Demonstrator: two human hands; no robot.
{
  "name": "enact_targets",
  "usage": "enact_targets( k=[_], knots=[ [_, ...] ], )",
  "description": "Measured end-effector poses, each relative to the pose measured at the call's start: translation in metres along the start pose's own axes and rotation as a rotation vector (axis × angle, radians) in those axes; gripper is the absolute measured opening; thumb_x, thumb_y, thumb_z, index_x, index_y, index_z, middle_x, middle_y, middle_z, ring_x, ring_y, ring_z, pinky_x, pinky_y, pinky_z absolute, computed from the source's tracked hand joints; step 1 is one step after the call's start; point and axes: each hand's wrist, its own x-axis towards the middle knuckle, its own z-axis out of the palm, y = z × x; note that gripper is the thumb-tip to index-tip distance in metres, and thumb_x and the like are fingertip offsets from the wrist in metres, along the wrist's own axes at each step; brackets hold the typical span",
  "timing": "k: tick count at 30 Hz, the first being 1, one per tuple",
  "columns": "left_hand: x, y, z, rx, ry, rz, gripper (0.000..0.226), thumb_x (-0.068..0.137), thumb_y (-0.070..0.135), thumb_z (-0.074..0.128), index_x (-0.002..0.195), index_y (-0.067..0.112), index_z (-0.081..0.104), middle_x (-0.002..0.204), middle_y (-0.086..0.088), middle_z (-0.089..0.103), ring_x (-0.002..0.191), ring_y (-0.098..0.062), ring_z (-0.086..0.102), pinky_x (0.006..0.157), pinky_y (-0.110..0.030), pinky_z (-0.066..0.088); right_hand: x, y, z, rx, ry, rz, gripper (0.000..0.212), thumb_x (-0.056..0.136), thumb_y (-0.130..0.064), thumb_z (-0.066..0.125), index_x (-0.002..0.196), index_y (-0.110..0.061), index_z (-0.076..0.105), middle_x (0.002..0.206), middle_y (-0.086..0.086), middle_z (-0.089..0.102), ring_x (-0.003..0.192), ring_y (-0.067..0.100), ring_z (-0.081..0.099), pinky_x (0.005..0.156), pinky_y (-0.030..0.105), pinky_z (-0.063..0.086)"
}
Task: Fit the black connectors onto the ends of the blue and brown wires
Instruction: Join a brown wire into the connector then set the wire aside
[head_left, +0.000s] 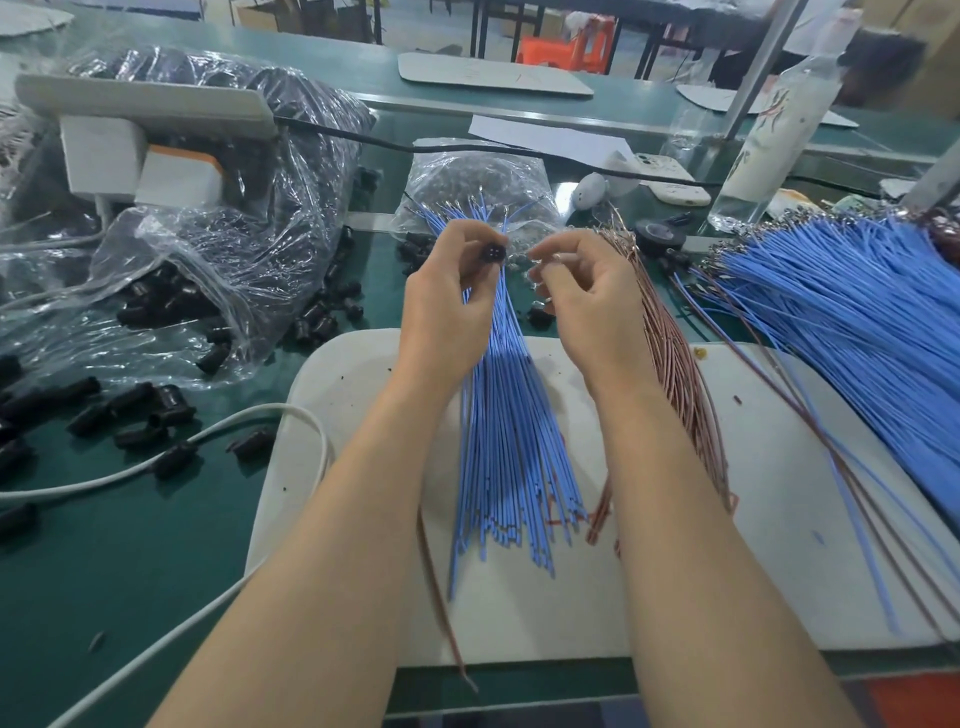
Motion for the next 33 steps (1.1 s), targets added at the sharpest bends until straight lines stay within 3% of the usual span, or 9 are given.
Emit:
enact_targets(
  k=[3, 6, 9, 14, 16, 21, 25, 33],
  knots=[
    [0.0, -0.001, 0.0, 0.007, -0.01, -0.001, 0.024, 0.09, -0.005, 0.048, 0.1, 0.016, 0.054, 0.097, 0.001, 0.069, 0.094, -0.003, 0.064, 0.088, -0.018, 0.048, -0.003, -0.005, 0.002, -0.042, -0.004, -0.077, 0.027, 0.088, 0.0, 0.051, 0.09, -0.018, 0.071, 0.08, -0.011, 0.066, 0.068, 0.001, 0.056, 0.067, 0.021, 0.047],
    [0.001, -0.001, 0.001, 0.0, -0.021, 0.003, 0.024, 0.09, -0.006, 0.049, 0.1, 0.015, 0.054, 0.098, -0.001, 0.069, 0.095, -0.007, 0.065, 0.089, -0.022, 0.05, -0.008, -0.009, 0.007, -0.099, -0.006, -0.175, 0.017, 0.087, -0.005, 0.06, 0.098, -0.012, 0.071, 0.092, -0.001, 0.068, 0.078, 0.005, 0.06, 0.072, 0.012, 0.044],
    [0.001, -0.002, 0.001, 0.004, -0.028, 0.005, 0.022, 0.09, -0.005, 0.051, 0.1, 0.014, 0.054, 0.099, -0.001, 0.068, 0.096, -0.009, 0.065, 0.091, -0.024, 0.05, -0.008, -0.011, 0.006, -0.119, 0.026, -0.207, 0.018, 0.09, -0.007, 0.059, 0.102, -0.009, 0.071, 0.097, 0.004, 0.069, 0.084, 0.01, 0.063, 0.077, 0.015, 0.048],
    [0.002, -0.003, 0.002, 0.017, -0.038, -0.02, 0.02, 0.092, -0.003, 0.05, 0.1, 0.014, 0.054, 0.101, -0.003, 0.069, 0.099, -0.011, 0.064, 0.093, -0.024, 0.048, -0.006, -0.013, -0.003, -0.067, 0.018, -0.158, 0.019, 0.093, -0.005, 0.053, 0.107, -0.014, 0.062, 0.086, 0.007, 0.07, 0.08, 0.023, 0.066, 0.081, 0.039, 0.053],
    [0.002, -0.003, 0.003, 0.035, -0.029, -0.011, 0.021, 0.091, -0.004, 0.049, 0.099, 0.015, 0.055, 0.098, -0.001, 0.068, 0.096, -0.01, 0.064, 0.09, -0.02, 0.048, -0.005, -0.014, -0.003, -0.012, -0.004, -0.133, 0.015, 0.09, -0.003, 0.058, 0.102, -0.013, 0.057, 0.088, 0.008, 0.07, 0.083, 0.019, 0.068, 0.084, 0.036, 0.054],
    [0.002, -0.003, 0.003, 0.079, -0.022, -0.003, 0.025, 0.09, -0.003, 0.049, 0.096, 0.021, 0.055, 0.087, 0.015, 0.062, 0.082, 0.001, 0.059, 0.08, -0.009, 0.044, -0.003, -0.013, -0.004, -0.131, -0.025, -0.179, 0.011, 0.087, -0.006, 0.065, 0.097, -0.007, 0.069, 0.087, -0.002, 0.069, 0.08, 0.006, 0.065, 0.078, 0.015, 0.05],
    [0.002, -0.003, 0.003, 0.102, -0.025, -0.002, 0.026, 0.09, -0.002, 0.048, 0.095, 0.022, 0.055, 0.086, 0.015, 0.062, 0.077, 0.005, 0.056, 0.074, -0.005, 0.041, -0.004, -0.014, -0.003, -0.177, 0.004, -0.225, 0.015, 0.087, -0.005, 0.064, 0.099, -0.007, 0.072, 0.091, 0.0, 0.07, 0.084, 0.011, 0.066, 0.083, 0.02, 0.052],
    [0.005, -0.006, 0.003, 0.224, -0.042, -0.016, 0.024, 0.092, 0.002, 0.05, 0.103, 0.018, 0.062, 0.106, -0.001, 0.063, 0.081, -0.009, 0.053, 0.076, -0.009, 0.041, -0.006, -0.017, -0.002, -0.22, 0.073, -0.247, 0.018, 0.088, -0.001, 0.057, 0.094, -0.009, 0.071, 0.09, 0.002, 0.068, 0.083, 0.015, 0.064, 0.081, 0.025, 0.051]
  ],
)
